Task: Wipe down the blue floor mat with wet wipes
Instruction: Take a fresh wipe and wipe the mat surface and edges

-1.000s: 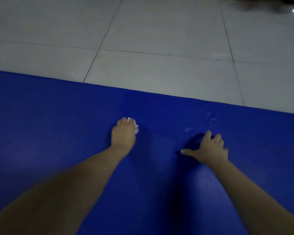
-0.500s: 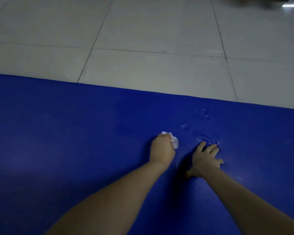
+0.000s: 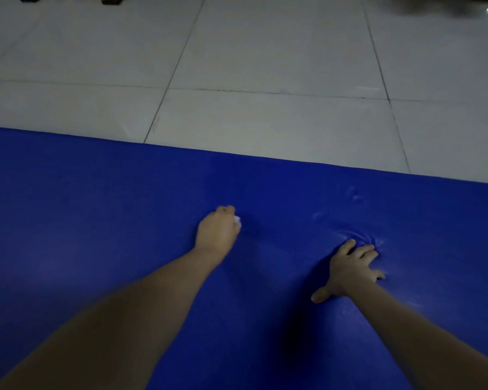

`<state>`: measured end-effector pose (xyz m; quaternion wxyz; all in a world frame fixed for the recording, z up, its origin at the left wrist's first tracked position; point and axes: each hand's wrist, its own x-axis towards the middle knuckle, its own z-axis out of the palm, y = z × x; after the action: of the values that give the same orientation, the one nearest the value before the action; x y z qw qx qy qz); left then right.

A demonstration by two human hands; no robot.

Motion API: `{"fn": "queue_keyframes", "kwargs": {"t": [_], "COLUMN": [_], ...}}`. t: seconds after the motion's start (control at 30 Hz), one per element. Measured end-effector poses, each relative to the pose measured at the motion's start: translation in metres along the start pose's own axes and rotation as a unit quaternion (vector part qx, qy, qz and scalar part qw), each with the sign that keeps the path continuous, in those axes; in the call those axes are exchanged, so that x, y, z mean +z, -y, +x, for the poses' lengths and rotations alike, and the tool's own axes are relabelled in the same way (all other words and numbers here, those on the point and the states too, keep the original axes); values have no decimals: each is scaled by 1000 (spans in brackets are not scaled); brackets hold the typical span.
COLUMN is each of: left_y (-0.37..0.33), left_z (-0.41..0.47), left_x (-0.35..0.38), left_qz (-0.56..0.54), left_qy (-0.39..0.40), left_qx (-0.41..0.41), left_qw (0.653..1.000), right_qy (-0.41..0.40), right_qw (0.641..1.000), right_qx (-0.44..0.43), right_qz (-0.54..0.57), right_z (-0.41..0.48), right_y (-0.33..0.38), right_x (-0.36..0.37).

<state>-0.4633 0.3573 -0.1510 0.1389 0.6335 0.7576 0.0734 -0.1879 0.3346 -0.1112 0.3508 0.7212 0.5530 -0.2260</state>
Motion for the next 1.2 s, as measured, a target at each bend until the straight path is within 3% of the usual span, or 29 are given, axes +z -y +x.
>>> {"fn": "queue_keyframes", "kwargs": {"t": [0.13, 0.27, 0.43, 0.57, 0.63, 0.73, 0.87, 1.03, 1.1, 1.2], "left_y": [36, 13, -68, -140, -147, -116, -40, 58, 58, 25], "left_z": [-3, -21, -54, -81, -88, -79, -57, -36, -38, -50], "left_x": [-9, 1, 31, 53, 57, 53, 32, -3, -6, 3], "left_qz": [1, -70, -117, -66, -31, 3, 21, 15, -30, -58], "left_qy": [-36, -57, -29, -15, 14, -24, -50, -66, -78, -86], "left_qx": [-82, -127, -48, 76, 141, 196, 144, -55, -102, -102], "left_qw": [996, 988, 992, 995, 989, 980, 988, 996, 991, 989], "right_qy": [2, -3, -4, -22, -27, -4, -1, 2, 1, 1], "right_qw": [1000, 1000, 1000, 999, 998, 999, 1000, 1000, 1000, 1000], "right_qx": [3, 6, 5, 14, 18, 21, 1, 3, 3, 6], "right_qz": [5, 10, 16, 38, 45, 25, 18, 19, 25, 24], "right_z": [0, 0, -1, 3, 5, 4, 3, 3, 3, 1], "right_y": [1, 4, 4, 4, 4, 2, -3, 0, 0, 3], "right_x": [-2, -2, 0, 3, 5, 3, 1, -2, -4, -5]}}
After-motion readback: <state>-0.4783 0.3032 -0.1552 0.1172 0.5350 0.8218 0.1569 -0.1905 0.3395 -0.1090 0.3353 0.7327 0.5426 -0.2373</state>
